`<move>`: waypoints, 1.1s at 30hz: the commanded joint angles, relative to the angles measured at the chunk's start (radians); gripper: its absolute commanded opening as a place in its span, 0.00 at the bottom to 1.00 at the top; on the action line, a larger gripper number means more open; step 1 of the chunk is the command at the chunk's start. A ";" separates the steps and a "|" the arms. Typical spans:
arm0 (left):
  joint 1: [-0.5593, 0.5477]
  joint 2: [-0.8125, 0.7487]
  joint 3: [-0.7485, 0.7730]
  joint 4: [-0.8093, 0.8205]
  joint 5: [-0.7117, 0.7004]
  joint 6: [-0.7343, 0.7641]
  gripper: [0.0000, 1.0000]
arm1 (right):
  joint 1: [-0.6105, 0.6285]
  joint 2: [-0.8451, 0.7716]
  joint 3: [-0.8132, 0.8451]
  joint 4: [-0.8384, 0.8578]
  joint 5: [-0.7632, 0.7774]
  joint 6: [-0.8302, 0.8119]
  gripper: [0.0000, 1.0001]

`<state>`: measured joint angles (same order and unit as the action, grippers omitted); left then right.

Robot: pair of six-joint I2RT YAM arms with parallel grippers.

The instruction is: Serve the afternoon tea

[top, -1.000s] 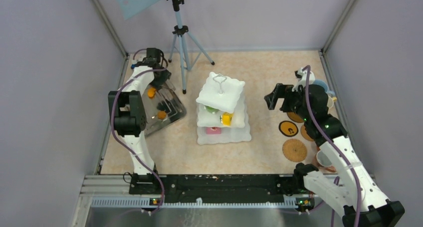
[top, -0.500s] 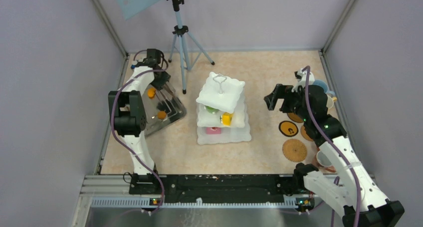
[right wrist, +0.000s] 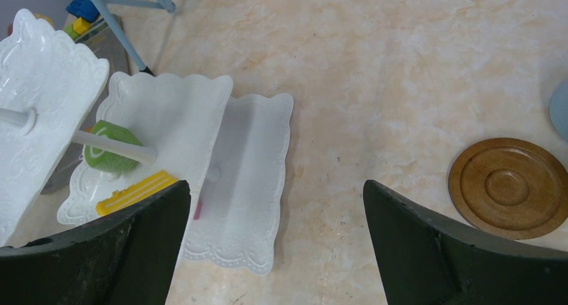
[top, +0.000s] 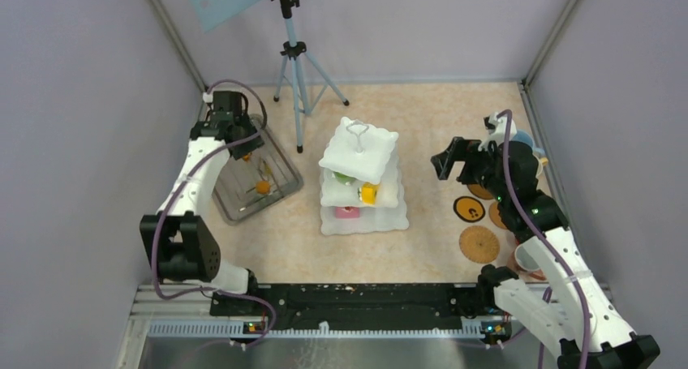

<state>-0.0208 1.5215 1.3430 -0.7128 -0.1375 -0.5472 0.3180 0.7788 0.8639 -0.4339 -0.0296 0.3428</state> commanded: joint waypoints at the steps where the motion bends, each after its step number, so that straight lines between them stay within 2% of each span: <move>1: 0.003 -0.114 -0.081 -0.072 0.125 0.148 0.27 | 0.008 -0.011 0.030 0.043 -0.025 0.024 0.99; 6: -0.035 -0.241 -0.156 -0.217 0.169 0.229 0.26 | 0.008 -0.016 0.048 0.029 -0.013 0.023 0.99; 8: -0.100 -0.293 -0.175 -0.286 0.149 0.232 0.26 | 0.009 -0.020 0.053 0.022 -0.004 0.017 0.99; 12: -0.309 -0.388 -0.220 -0.415 0.063 0.112 0.25 | 0.009 -0.021 0.060 0.016 0.017 0.006 0.99; 17: -0.501 -0.496 -0.284 -0.490 0.056 -0.064 0.24 | 0.009 -0.008 0.064 0.021 0.024 -0.001 0.99; 21: -0.625 -0.557 -0.289 -0.574 0.052 -0.085 0.26 | 0.008 0.000 0.073 0.015 0.038 -0.012 0.99; 23: -0.681 -0.598 -0.290 -0.565 0.100 -0.066 0.25 | 0.009 0.003 0.075 0.013 0.064 -0.021 0.99; 27: -0.798 -0.650 -0.333 -0.464 0.289 -0.053 0.23 | 0.009 -0.001 0.064 0.024 0.082 -0.026 0.99; 33: -1.097 -0.594 -0.323 -0.368 0.161 -0.123 0.23 | 0.008 -0.016 0.043 0.029 0.095 -0.011 0.99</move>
<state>-0.9680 0.8864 1.0031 -1.2037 0.0715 -0.6197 0.3180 0.7788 0.8864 -0.4355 0.0406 0.3336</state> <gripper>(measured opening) 0.474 0.985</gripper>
